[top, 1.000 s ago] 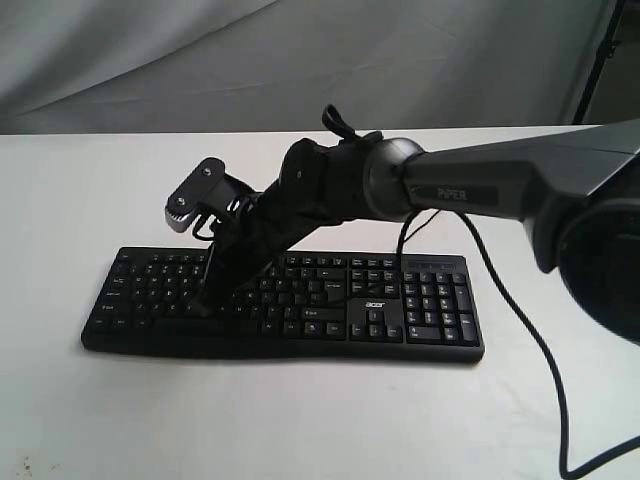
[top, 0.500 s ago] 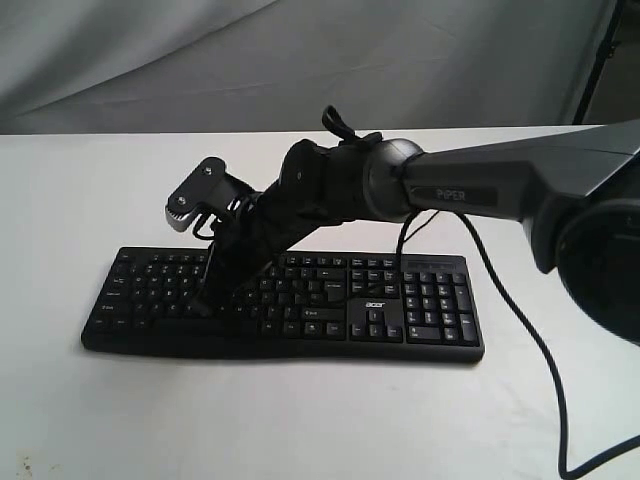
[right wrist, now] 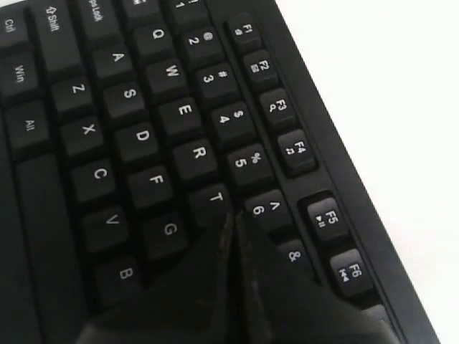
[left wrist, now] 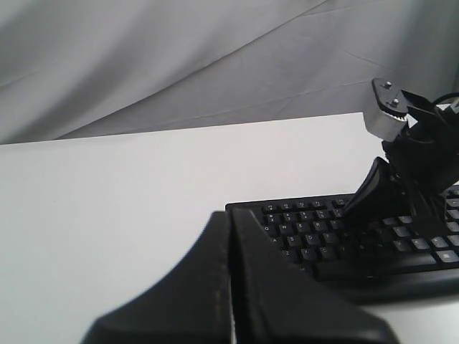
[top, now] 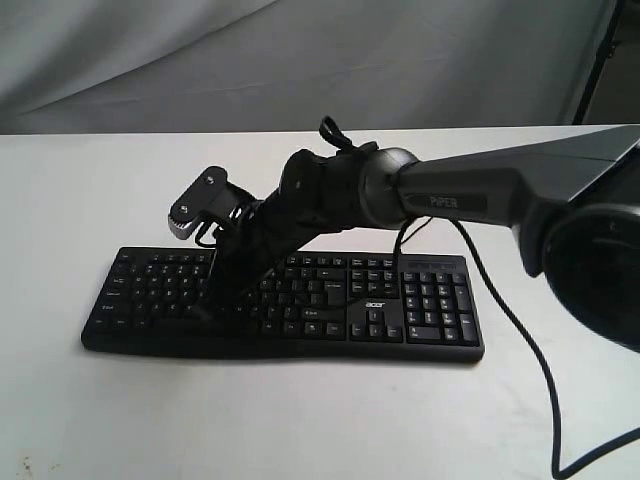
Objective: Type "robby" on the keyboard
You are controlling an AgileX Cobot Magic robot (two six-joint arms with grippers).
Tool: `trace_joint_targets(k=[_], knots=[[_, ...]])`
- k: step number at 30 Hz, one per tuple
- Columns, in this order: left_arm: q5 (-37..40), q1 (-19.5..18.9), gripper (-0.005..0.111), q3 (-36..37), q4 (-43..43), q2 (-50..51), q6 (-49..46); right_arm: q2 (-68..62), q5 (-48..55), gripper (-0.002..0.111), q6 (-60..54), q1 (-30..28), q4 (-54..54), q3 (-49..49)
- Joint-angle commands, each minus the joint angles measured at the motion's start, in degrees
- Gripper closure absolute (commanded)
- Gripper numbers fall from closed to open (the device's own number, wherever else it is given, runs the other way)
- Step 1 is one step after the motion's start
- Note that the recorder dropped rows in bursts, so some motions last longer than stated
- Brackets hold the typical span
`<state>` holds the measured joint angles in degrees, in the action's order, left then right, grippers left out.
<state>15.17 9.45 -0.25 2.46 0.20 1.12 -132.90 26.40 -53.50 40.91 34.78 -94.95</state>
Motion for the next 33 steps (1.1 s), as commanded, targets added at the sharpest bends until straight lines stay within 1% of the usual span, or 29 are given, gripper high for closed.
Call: trace_joint_targets(k=[1, 12, 22, 25, 30, 33], knots=[[-0.3, 0.4, 0.107, 0.2, 0.3, -0.2, 0.2, -0.6, -0.1, 0.108, -0.2, -0.3, 0.4, -0.4], [-0.3, 0.4, 0.107, 0.2, 0.3, -0.2, 0.2, 0.7, 0.1, 0.108, -0.4, -0.3, 0.3, -0.4], [-0.3, 0.4, 0.107, 0.2, 0.3, -0.2, 0.2, 7.9, 3.1, 0.108, -0.1, -0.2, -2.7, -0.1], [-0.3, 0.4, 0.107, 0.2, 0.3, -0.2, 0.2, 14.0, 1.9, 0.108, 0.0, -0.1, -3.7, 4.7], [-0.3, 0.4, 0.107, 0.2, 0.3, -0.2, 0.2, 31.5, -11.7, 0.108, 0.4, 2.7, -4.9, 21.6], [-0.3, 0.4, 0.107, 0.2, 0.3, -0.2, 0.2, 41.8, -18.0, 0.108, 0.5, 4.9, -3.0, 30.1]])
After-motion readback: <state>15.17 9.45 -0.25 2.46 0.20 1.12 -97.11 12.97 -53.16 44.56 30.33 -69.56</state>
